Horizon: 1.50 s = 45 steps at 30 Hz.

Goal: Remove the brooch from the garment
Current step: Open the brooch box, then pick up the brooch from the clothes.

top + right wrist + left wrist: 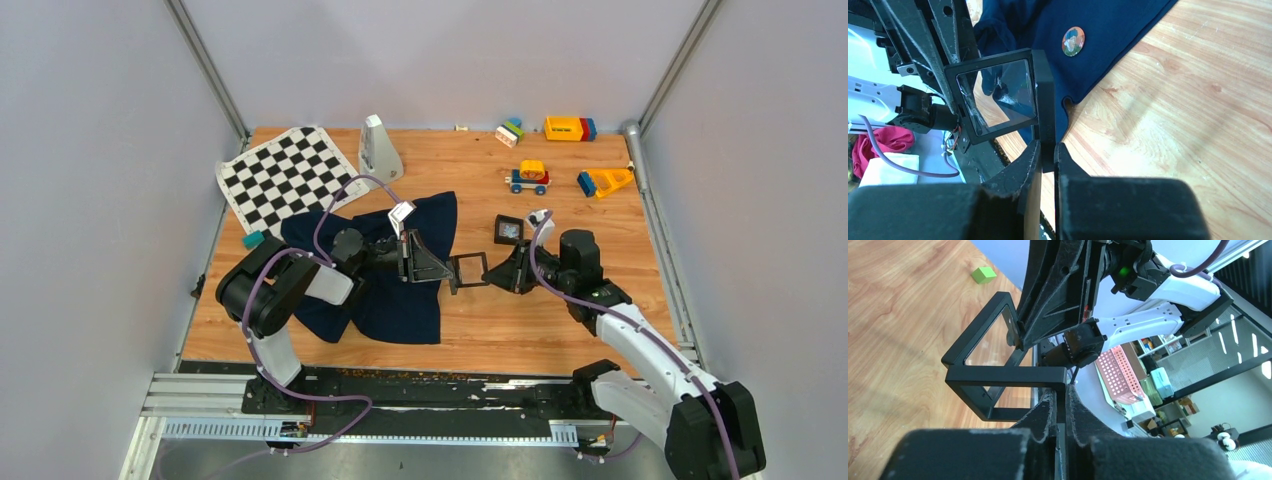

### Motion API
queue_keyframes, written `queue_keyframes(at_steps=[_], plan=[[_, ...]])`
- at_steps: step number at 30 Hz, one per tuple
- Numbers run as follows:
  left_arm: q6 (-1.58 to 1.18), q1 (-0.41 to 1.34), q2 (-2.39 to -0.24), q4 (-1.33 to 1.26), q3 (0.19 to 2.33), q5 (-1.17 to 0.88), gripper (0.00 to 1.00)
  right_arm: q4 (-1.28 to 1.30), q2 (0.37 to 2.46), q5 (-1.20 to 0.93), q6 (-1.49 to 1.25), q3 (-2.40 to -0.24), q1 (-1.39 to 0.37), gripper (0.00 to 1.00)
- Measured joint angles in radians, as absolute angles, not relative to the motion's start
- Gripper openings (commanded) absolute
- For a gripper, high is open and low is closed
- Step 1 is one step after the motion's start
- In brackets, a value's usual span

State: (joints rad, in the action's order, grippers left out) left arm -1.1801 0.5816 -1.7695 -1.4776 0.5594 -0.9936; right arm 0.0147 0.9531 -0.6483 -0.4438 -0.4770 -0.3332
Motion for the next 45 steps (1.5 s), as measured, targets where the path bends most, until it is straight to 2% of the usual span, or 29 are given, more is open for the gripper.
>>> queue_keyframes(at_steps=[2,6,10,13,18,20,23,25,30,38,45], plan=[[-1.177,0.582,-1.769,-1.475,0.559,-0.994,0.30,0.041,0.948,-0.645,-0.447,-0.480,-0.333,0.00],[-1.133,0.578,-1.763,-1.435,0.559,-0.987,0.46,0.147,0.925,-0.599,-0.459,-0.513,-0.334,0.00],[-1.021,0.574,-1.705,-1.267,0.559,-0.959,0.57,0.308,0.926,-0.485,-0.479,-0.599,-0.334,0.00],[-0.881,0.574,-1.613,-1.039,0.563,-0.894,0.61,0.413,0.945,-0.406,-0.493,-0.661,-0.334,0.00],[-0.580,0.591,-1.420,-0.569,0.616,-0.619,0.65,0.530,0.987,-0.335,-0.511,-0.707,-0.334,0.00],[-0.477,0.629,-1.385,-0.408,0.662,-0.445,0.68,0.568,1.008,-0.319,-0.516,-0.724,-0.334,0.00],[-0.353,0.717,-1.380,-0.204,0.739,-0.196,0.79,0.607,1.026,-0.300,-0.521,-0.744,-0.337,0.00],[-0.306,0.751,-1.402,-0.114,0.774,-0.094,0.82,0.624,1.028,-0.290,-0.522,-0.754,-0.338,0.00],[-0.244,0.764,-1.533,0.051,0.844,0.083,0.82,0.645,1.027,-0.278,-0.522,-0.767,-0.339,0.00],[-0.218,0.765,-1.698,0.177,0.932,0.189,0.81,0.652,1.026,-0.278,-0.523,-0.767,-0.339,0.00],[-0.213,0.766,-1.766,0.189,1.008,0.199,0.63,0.651,1.026,-0.281,-0.523,-0.767,-0.340,0.00]])
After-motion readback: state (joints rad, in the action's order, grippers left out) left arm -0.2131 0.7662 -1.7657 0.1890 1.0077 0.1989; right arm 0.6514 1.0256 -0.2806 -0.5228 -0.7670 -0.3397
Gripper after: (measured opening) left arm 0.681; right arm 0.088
